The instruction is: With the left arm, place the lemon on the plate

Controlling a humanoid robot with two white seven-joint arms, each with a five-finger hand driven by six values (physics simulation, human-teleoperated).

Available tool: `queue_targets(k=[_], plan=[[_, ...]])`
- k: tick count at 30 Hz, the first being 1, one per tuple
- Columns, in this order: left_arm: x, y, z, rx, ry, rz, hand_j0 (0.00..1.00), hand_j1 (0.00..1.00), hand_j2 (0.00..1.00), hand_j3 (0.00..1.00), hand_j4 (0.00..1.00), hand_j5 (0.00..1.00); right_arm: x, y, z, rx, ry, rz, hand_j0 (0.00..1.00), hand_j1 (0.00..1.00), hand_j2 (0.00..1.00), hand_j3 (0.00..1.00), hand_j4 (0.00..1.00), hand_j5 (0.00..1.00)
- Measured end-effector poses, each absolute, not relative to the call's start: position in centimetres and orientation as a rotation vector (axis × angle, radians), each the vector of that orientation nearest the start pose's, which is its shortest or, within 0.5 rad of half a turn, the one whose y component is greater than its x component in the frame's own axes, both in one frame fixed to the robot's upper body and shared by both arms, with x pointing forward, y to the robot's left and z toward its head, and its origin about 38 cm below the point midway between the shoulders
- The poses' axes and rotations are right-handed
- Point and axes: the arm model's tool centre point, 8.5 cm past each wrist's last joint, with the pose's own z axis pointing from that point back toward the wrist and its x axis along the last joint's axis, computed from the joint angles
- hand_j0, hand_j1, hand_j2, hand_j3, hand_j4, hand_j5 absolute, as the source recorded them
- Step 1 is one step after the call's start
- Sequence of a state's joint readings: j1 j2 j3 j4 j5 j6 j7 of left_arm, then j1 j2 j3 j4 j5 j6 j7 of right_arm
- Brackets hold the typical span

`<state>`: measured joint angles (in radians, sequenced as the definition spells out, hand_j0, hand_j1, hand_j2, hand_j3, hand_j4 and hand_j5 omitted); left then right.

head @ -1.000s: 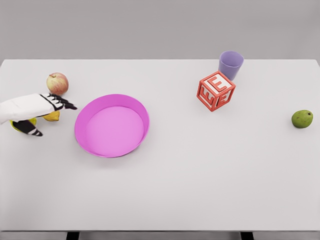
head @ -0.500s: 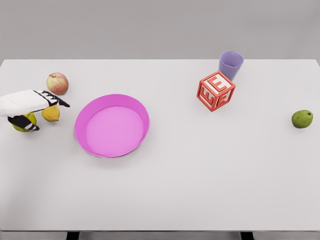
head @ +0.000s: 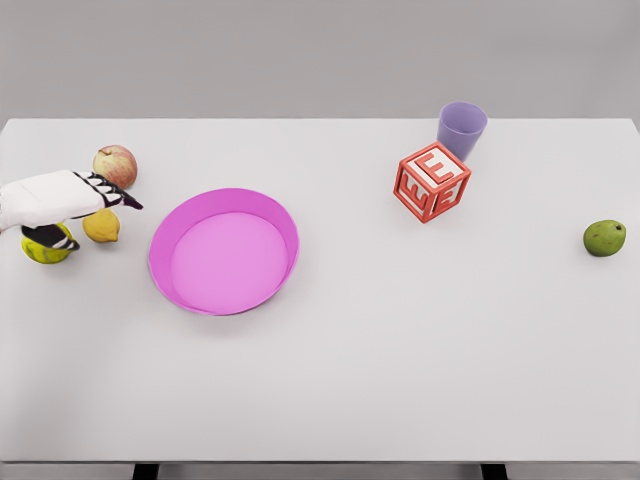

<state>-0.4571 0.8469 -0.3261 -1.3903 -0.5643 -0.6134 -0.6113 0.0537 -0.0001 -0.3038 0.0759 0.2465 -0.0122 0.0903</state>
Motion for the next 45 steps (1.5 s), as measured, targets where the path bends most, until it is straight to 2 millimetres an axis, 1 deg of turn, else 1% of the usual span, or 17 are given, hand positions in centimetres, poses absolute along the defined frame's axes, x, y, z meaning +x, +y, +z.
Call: queue_targets(k=[6, 14, 23, 27, 32, 39, 45], plan=[[42.4, 37.6, 19.8, 0.580, -1.159, -2.051, 0.91, 0.91, 0.91, 0.91, 0.91, 0.91, -5.8, -25.6, -25.8, 0.022, 0.109, -0.068, 1.00, 1.00, 1.00, 1.00, 1.00, 1.00], [42.6, 37.8, 19.1, 0.597, -1.120, -2.061, 0.91, 0.91, 0.91, 0.91, 0.91, 0.91, -5.8, -25.6, -25.8, 0.022, 0.109, -0.068, 1.00, 1.00, 1.00, 1.00, 1.00, 1.00], [42.7, 37.3, 18.7, 0.596, -1.119, -2.068, 0.90, 0.90, 0.90, 0.90, 0.90, 0.90, -5.8, -25.6, -25.8, 0.022, 0.109, -0.068, 1.00, 1.00, 1.00, 1.00, 1.00, 1.00], [42.7, 37.4, 18.6, 0.599, -1.111, -2.068, 0.89, 0.89, 0.89, 0.89, 0.89, 0.89, -5.8, -25.6, -25.8, 0.022, 0.109, -0.068, 1.00, 1.00, 1.00, 1.00, 1.00, 1.00], [42.9, 38.1, 18.0, 0.600, -1.079, -2.060, 0.88, 0.88, 0.88, 0.88, 0.88, 0.88, -5.8, -25.6, -25.8, 0.022, 0.109, -0.068, 1.00, 1.00, 1.00, 1.00, 1.00, 1.00], [43.2, 37.8, 17.6, 0.596, -1.081, -2.051, 0.88, 0.88, 0.88, 0.88, 0.88, 0.88, -5.8, -25.6, -25.8, 0.022, 0.109, -0.068, 1.00, 1.00, 1.00, 1.00, 1.00, 1.00], [43.2, 38.1, 17.1, 0.587, -1.068, -2.038, 0.88, 0.88, 0.88, 0.88, 0.88, 0.88, -5.8, -25.6, -25.8, 0.022, 0.109, -0.068, 1.00, 1.00, 1.00, 1.00, 1.00, 1.00]])
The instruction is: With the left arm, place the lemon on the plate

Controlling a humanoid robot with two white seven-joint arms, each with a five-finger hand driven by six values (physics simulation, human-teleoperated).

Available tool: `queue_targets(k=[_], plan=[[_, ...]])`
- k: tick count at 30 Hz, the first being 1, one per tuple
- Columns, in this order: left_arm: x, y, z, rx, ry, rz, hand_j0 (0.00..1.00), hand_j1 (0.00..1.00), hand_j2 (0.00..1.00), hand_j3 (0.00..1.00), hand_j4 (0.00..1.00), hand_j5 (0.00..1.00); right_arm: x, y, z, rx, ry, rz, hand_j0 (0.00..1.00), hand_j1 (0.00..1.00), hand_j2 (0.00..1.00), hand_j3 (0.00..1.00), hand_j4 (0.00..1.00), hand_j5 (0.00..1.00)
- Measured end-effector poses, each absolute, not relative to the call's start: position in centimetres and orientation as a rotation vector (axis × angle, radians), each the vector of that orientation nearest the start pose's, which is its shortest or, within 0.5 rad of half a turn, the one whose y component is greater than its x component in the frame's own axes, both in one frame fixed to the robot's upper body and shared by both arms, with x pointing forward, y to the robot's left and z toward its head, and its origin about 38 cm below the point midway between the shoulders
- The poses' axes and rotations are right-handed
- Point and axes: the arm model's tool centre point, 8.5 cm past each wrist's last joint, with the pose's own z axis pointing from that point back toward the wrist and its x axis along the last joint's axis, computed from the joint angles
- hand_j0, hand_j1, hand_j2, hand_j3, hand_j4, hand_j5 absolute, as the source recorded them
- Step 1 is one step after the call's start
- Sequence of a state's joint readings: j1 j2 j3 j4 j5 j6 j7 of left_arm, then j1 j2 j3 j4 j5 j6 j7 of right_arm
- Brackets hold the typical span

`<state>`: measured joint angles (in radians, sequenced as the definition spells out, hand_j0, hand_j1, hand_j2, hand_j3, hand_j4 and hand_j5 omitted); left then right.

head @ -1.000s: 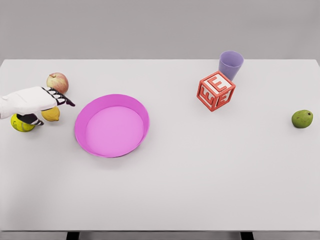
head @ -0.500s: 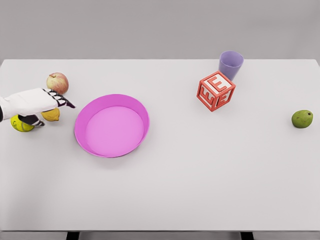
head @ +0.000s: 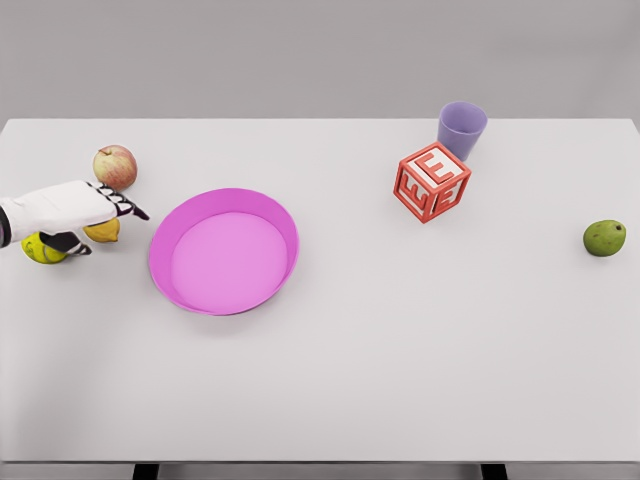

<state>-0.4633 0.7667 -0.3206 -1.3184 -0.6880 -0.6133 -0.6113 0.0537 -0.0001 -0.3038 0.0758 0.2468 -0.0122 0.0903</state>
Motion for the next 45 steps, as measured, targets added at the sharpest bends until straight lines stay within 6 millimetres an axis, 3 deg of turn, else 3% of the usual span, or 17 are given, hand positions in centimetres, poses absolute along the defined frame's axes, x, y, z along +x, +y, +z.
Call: queue_targets(k=[10, 12, 45], plan=[[43.8, 38.1, 16.7, 0.591, -1.059, -2.027, 0.87, 0.87, 0.87, 0.87, 0.87, 0.87, -5.8, -25.6, -25.8, 0.022, 0.109, -0.068, 1.00, 1.00, 1.00, 1.00, 1.00, 1.00], [43.8, 38.1, 16.6, 0.589, -1.057, -2.027, 0.83, 0.83, 0.83, 0.83, 0.83, 0.83, -5.8, -25.6, -25.8, 0.022, 0.109, -0.068, 1.00, 1.00, 1.00, 1.00, 1.00, 1.00], [44.2, 39.1, 16.2, 0.588, -1.026, -2.001, 0.83, 0.83, 0.83, 0.83, 0.83, 0.83, -5.8, -25.6, -25.8, 0.022, 0.109, -0.068, 1.00, 1.00, 1.00, 1.00, 1.00, 1.00]])
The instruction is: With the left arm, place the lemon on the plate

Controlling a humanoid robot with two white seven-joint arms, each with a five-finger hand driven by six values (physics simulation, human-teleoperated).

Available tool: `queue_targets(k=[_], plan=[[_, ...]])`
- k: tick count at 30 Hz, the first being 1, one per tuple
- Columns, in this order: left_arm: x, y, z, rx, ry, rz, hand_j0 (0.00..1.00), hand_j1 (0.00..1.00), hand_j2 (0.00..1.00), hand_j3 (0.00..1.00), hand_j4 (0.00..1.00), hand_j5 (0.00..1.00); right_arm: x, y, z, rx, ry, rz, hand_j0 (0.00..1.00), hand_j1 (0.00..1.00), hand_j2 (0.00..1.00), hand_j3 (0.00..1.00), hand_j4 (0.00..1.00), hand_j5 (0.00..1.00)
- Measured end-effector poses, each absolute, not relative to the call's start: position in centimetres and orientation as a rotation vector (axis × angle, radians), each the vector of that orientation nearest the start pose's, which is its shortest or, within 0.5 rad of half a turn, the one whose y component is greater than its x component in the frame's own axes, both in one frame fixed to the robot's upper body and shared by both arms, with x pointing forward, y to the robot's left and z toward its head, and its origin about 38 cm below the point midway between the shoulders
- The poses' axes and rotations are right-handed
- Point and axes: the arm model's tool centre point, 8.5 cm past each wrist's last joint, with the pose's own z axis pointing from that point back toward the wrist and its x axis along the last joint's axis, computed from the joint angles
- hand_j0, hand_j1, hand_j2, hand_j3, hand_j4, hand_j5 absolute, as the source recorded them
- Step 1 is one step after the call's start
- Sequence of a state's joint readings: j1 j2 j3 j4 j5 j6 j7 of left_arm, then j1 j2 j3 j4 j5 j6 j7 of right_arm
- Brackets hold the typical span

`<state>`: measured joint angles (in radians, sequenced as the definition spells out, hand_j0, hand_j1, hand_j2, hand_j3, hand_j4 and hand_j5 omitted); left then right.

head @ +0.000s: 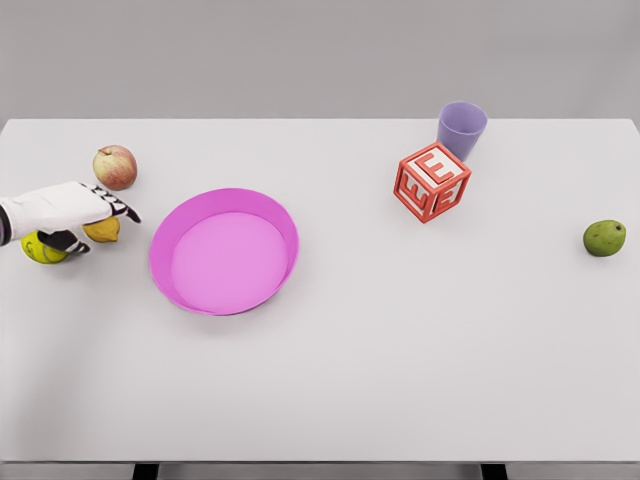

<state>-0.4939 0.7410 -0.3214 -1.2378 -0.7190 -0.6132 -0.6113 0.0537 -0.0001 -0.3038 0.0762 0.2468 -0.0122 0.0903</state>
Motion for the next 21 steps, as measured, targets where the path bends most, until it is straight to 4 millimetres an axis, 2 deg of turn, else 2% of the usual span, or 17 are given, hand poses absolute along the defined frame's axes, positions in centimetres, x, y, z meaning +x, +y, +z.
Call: queue_targets(k=[18, 21], plan=[[44.56, 38.90, 15.57, 0.575, -1.023, -1.989, 0.82, 0.82, 0.82, 0.82, 0.82, 0.82, -5.80, -25.59, -25.83, 0.022, 0.109, -0.068, 1.00, 1.00, 1.00, 1.00, 1.00, 1.00], [44.56, 38.89, 15.55, 0.574, -1.023, -1.989, 0.79, 0.79, 0.79, 0.79, 0.79, 0.79, -5.81, -25.59, -25.83, 0.022, 0.109, -0.068, 1.00, 1.00, 1.00, 1.00, 1.00, 1.00]])
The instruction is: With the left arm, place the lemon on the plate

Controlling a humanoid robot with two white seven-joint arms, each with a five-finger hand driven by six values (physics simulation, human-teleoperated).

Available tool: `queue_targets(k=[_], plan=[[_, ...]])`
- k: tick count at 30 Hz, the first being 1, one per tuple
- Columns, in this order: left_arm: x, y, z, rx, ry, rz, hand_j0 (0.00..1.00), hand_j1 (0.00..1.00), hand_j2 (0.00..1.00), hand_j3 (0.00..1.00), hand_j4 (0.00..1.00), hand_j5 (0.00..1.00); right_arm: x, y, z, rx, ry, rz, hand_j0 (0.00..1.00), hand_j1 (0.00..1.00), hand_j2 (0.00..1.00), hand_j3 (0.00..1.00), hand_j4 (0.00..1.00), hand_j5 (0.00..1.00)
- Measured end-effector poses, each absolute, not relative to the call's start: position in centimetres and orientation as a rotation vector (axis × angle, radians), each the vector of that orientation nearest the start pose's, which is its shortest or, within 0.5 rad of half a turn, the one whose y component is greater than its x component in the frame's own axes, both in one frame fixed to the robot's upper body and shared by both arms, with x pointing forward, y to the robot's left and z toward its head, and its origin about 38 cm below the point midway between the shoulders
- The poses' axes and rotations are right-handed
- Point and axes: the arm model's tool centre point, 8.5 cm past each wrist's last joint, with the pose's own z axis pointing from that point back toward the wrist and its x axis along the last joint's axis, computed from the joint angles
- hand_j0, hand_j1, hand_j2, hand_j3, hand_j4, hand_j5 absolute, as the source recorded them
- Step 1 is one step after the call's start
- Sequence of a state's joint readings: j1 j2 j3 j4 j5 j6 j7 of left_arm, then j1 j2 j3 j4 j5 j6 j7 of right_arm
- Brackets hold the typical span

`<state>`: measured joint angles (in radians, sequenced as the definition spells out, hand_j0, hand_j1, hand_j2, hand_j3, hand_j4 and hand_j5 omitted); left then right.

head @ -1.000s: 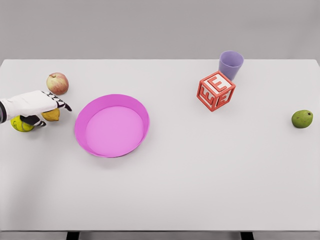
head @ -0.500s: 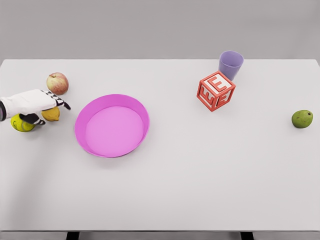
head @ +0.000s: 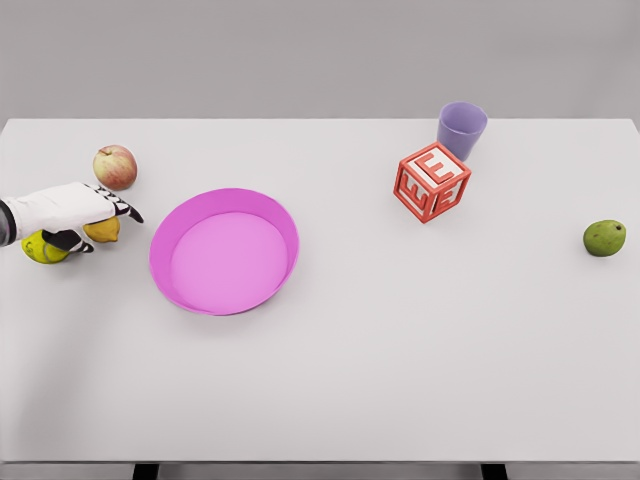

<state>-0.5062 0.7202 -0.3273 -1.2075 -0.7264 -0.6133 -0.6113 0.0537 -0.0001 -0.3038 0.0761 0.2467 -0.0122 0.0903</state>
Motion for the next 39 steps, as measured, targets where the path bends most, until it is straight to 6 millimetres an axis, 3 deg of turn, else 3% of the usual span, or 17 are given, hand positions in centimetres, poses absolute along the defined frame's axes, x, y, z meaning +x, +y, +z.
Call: queue_targets(k=[28, 39], plan=[[44.57, 39.10, 15.48, 0.573, -1.020, -1.982, 0.52, 0.52, 0.52, 0.52, 0.52, 0.52, -5.80, -25.59, -25.83, 0.022, 0.109, -0.068, 1.00, 1.00, 1.00, 1.00, 1.00, 1.00], [44.60, 38.63, 16.26, 0.588, -1.044, -1.993, 0.48, 0.48, 0.48, 0.48, 0.48, 0.48, -5.80, -25.59, -25.83, 0.022, 0.109, -0.068, 1.00, 1.00, 1.00, 1.00, 1.00, 1.00]])
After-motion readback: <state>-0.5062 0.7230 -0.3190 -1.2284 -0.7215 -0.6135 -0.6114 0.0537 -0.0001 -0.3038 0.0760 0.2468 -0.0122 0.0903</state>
